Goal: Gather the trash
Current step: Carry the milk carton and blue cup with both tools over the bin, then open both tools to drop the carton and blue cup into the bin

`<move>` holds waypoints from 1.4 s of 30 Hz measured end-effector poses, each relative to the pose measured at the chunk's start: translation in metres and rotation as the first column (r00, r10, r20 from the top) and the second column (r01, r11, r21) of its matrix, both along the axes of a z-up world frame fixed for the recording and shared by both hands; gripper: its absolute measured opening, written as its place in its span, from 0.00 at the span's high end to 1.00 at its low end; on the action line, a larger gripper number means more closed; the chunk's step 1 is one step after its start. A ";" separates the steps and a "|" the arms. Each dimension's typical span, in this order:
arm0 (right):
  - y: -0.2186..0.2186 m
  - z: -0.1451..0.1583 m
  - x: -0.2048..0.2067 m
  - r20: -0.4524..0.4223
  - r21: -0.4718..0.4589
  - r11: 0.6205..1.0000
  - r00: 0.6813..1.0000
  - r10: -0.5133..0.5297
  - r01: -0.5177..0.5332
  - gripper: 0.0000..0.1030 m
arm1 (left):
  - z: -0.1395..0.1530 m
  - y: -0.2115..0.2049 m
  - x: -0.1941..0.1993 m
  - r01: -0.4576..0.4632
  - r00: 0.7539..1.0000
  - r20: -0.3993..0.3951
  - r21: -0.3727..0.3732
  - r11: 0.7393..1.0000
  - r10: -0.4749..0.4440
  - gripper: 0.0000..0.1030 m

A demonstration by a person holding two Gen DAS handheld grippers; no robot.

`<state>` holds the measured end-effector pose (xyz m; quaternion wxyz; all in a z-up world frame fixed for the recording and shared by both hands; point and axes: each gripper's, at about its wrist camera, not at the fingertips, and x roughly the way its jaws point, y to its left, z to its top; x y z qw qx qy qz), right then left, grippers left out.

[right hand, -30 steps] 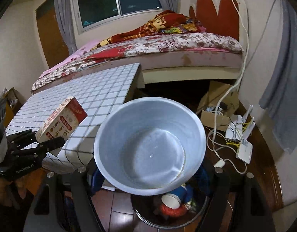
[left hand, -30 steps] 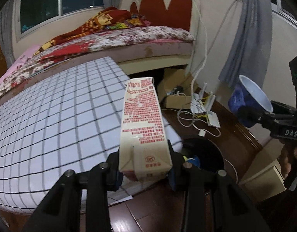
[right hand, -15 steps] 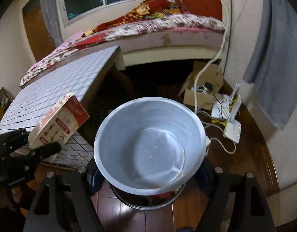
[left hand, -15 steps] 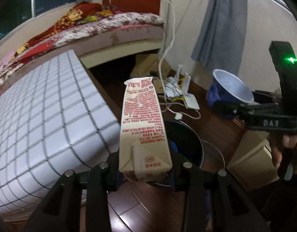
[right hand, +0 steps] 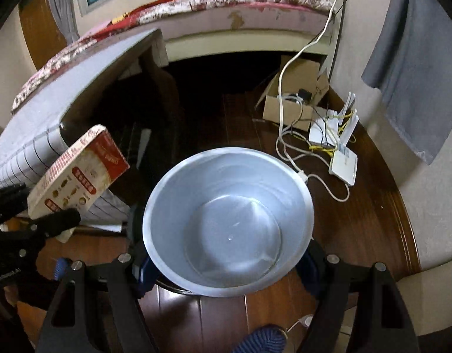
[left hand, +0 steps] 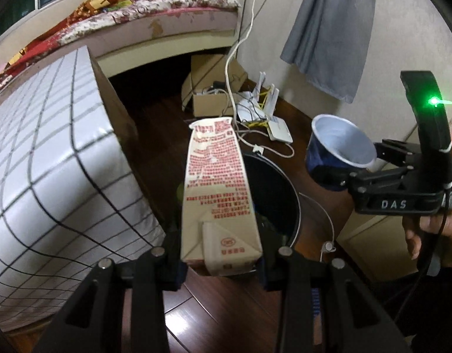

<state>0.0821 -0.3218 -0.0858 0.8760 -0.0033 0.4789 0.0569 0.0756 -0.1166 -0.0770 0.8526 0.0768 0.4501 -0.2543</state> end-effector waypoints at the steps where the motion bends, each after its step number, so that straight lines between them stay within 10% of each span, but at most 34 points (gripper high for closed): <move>1: 0.001 -0.002 0.001 -0.006 -0.006 1.000 1.000 0.004 -0.004 0.24 | -0.003 -0.002 0.001 0.003 1.000 -0.009 0.000 1.000 -0.003 0.63; 18: 0.040 -0.061 0.039 -0.084 -0.091 0.982 0.984 0.155 -0.163 0.20 | -0.047 -0.008 0.020 0.019 0.994 -0.110 -0.063 0.998 -0.025 0.62; 21: 0.037 -0.074 0.041 -0.100 -0.141 0.979 0.986 0.133 -0.147 0.01 | -0.054 -0.006 0.023 -0.027 0.993 -0.114 -0.045 0.999 0.022 0.17; 42: 0.046 -0.043 0.022 -0.023 -0.131 0.988 0.996 0.085 -0.088 0.01 | -0.041 0.028 0.009 -0.188 0.982 0.006 0.046 0.981 0.188 0.03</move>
